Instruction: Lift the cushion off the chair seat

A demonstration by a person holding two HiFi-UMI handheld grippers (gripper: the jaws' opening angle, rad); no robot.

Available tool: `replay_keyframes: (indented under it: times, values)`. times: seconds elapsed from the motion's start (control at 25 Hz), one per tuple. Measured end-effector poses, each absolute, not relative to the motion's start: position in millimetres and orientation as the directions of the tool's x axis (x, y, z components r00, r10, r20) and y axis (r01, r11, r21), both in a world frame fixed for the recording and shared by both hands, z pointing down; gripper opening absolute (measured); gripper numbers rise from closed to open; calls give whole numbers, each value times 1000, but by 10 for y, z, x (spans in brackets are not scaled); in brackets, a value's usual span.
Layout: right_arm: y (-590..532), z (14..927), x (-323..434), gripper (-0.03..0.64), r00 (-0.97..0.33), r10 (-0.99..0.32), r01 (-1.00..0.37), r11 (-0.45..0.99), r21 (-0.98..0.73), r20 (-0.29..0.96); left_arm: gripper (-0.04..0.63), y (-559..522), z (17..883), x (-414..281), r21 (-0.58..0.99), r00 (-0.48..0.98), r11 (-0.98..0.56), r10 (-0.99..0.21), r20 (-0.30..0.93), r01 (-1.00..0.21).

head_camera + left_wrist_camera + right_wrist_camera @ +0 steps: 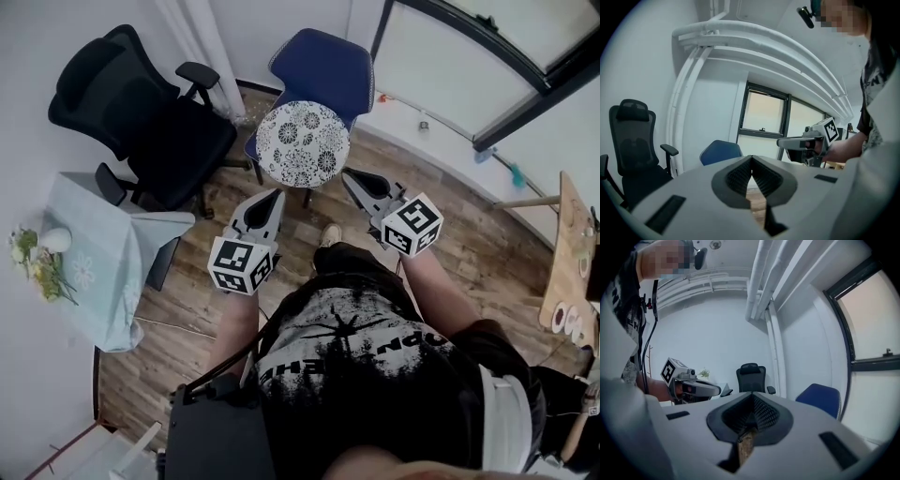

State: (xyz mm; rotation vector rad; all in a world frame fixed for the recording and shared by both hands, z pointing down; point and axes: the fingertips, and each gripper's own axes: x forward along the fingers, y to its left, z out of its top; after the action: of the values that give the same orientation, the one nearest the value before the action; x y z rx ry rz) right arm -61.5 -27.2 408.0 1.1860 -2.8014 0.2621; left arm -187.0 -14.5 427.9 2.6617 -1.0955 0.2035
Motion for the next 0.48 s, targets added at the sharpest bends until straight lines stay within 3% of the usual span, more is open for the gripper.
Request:
replay_keyframes:
  times: [0.48]
  values:
    - [-1440,4053,-277,18,-705,-696,-709,689,-149,136,12,-1271,4164,-1503,141,711,-703,-654,258,-697]
